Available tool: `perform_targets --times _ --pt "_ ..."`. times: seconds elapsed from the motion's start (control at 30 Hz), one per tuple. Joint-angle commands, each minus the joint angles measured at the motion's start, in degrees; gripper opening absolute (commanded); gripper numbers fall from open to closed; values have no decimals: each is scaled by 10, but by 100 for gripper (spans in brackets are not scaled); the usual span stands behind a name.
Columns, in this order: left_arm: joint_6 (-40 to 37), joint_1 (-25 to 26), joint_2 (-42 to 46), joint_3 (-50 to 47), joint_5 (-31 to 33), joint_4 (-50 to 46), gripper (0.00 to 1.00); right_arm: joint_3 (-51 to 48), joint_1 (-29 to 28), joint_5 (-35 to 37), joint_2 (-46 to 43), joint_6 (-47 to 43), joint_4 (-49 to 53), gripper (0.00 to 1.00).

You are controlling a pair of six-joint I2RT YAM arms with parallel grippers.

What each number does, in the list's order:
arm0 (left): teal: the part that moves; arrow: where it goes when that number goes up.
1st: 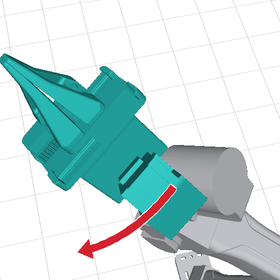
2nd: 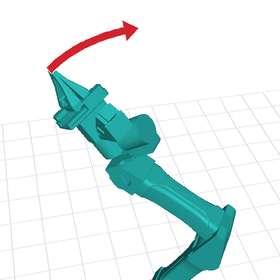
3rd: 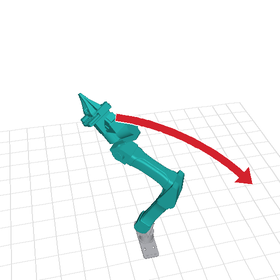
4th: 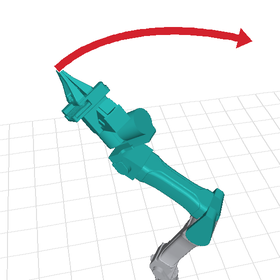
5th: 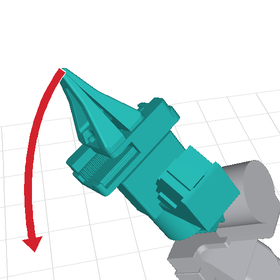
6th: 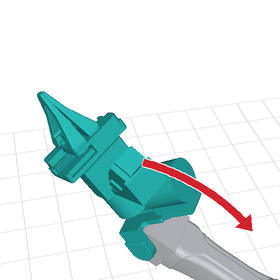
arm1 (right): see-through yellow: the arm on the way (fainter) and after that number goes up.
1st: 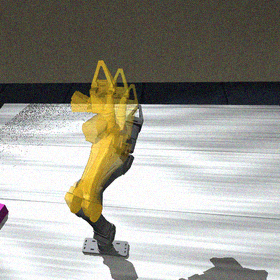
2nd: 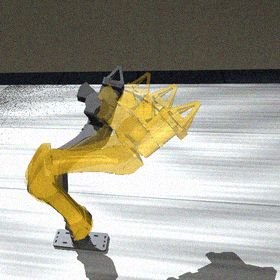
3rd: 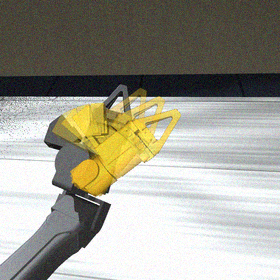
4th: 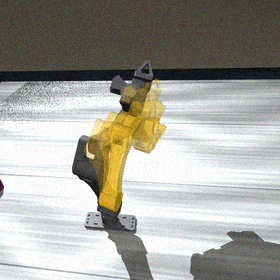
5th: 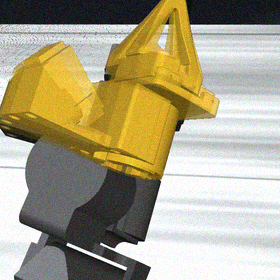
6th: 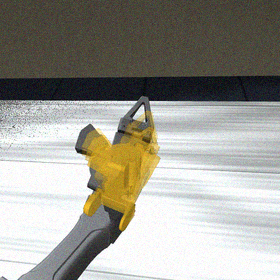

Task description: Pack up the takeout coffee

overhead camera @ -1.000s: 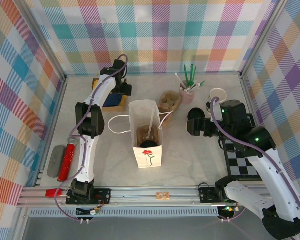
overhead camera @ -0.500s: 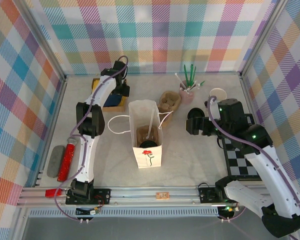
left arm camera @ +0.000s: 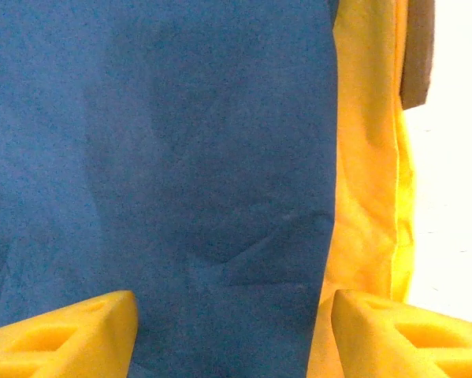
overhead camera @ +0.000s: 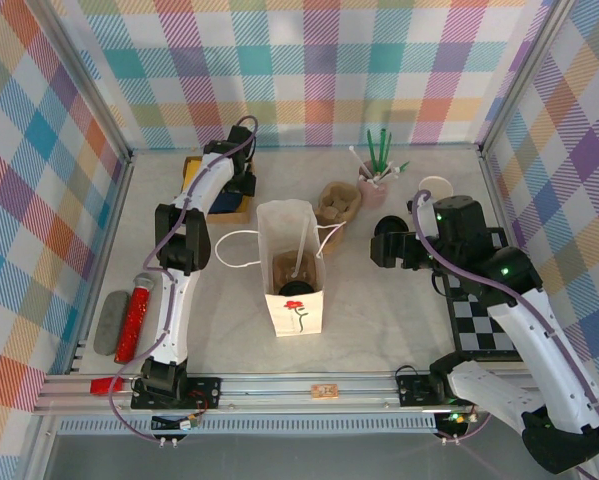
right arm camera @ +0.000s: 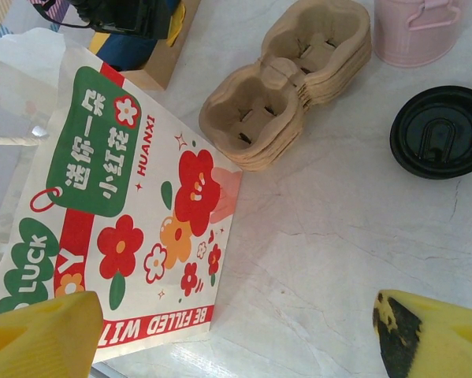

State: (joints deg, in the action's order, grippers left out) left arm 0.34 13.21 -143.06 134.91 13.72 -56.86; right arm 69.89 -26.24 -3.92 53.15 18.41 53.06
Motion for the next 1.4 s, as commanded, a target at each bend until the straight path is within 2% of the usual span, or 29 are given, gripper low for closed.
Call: perform_targets --times 0.0,0.23,0.7,1.23,1.37 --pt "-11 -1 -8 17 16 -4 65 -4 2 2 2 -10 -14 89" --pt "-16 -1 -13 16 21 -4 60 -2 2 1 6 -10 -16 89" --pt "-15 0 -20 13 27 -4 66 -2 2 -1 12 -9 -19 88" --pt "-15 0 -28 11 33 -5 61 -3 3 1 11 -11 -19 88" --pt "-16 1 -28 11 37 -4 55 -4 3 1 10 -12 -19 88"
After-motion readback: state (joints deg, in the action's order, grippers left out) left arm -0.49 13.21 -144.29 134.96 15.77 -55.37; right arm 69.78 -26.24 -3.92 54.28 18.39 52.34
